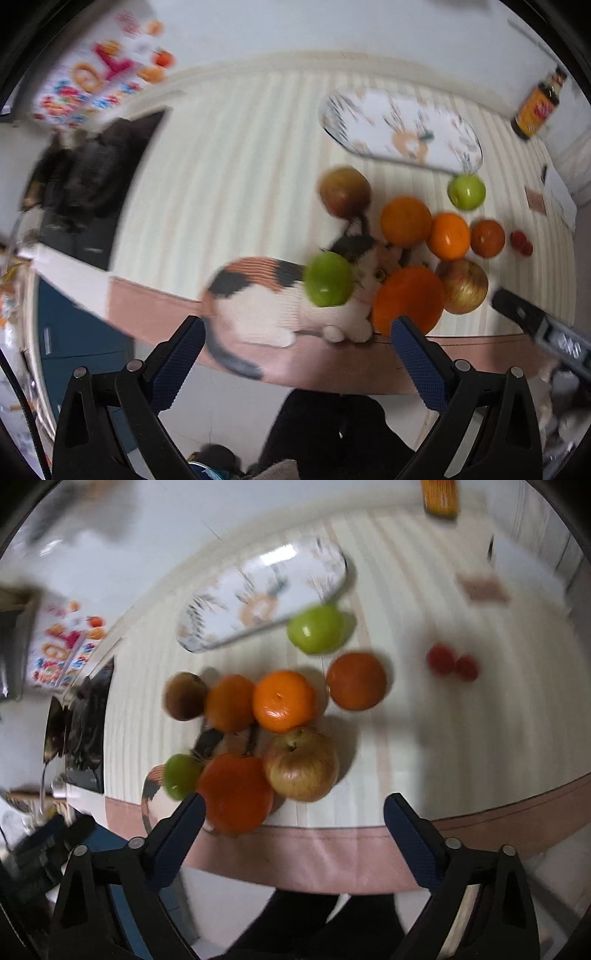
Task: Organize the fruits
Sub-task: 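Grasp the large orange with the left tool while the right tool grasps the red apple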
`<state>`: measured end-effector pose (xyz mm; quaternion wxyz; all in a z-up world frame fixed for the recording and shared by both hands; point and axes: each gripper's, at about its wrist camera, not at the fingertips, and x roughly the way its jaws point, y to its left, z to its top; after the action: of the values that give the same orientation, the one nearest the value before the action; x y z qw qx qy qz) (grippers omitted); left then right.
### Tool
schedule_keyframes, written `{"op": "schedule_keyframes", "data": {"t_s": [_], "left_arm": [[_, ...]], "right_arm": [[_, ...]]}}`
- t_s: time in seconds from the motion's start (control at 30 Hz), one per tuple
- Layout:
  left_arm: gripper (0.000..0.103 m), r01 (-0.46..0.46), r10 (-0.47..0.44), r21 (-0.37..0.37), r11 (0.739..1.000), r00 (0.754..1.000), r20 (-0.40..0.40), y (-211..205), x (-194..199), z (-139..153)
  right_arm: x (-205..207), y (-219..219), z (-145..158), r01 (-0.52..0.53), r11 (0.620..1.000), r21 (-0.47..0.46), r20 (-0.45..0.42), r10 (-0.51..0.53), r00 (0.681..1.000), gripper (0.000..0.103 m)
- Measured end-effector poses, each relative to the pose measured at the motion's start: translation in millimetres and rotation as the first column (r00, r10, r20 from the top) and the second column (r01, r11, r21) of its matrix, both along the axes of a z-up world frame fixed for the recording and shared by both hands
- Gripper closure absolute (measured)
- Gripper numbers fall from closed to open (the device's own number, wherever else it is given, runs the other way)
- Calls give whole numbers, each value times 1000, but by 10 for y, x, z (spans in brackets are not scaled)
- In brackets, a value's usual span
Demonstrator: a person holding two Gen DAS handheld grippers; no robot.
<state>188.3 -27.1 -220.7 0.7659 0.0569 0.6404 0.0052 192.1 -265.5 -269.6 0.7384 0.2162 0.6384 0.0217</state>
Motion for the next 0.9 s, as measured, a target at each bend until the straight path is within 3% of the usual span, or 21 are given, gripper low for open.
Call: {"op": "schedule_keyframes", "data": {"t_s": [0.1,0.2,0.27,0.3,0.33,0.47,0.6,0.67,0.73,0.8,0.9], "left_arm": [[0,78,-81,-40,996,994,-75,-158,147,-329],[0,163,-171,-80,983,979,-110,-277,207,-478],[0,226,-240,-116,967,962,-128,-365,236,-554],[0,266,-283,-133,955,950,-135,-429,238,-589],[0,295,-314,-142,945,939,-137,-481,246,-617],[0,404,-431,-166,899,882,-187,-762,261,-788],[1,516,-542,-164,841,802,-251,-1081,207,-1006],[18,527,-551,-159,835,795,-255,-1144,235,-1069],[26,533,-546,-122,837,805,-233,-1167,284,-1098],[26,513,-531,-139,847,819,-216,-1146,351,-1079],[26,508,-528,-142,849,819,-224,-1143,433,-1075]], "right_arm": [[184,30,-402,53,997,47,-78,-49,996,14],[293,117,-725,84,992,95,-150,-69,986,19],[327,146,-800,106,992,73,-151,-94,984,21],[336,138,-816,112,992,56,-150,-103,983,30],[333,114,-817,108,994,34,-150,-102,983,33],[186,-29,-794,142,989,43,-176,-132,976,33],[11,-153,-799,163,986,28,-192,-155,969,33],[-48,-170,-786,163,986,26,-190,-155,969,33],[-92,-182,-791,155,988,26,-186,-148,971,33],[-78,-139,-789,135,991,15,-178,-130,975,33],[-46,-122,-767,99,995,-11,-175,-100,979,32]]}}
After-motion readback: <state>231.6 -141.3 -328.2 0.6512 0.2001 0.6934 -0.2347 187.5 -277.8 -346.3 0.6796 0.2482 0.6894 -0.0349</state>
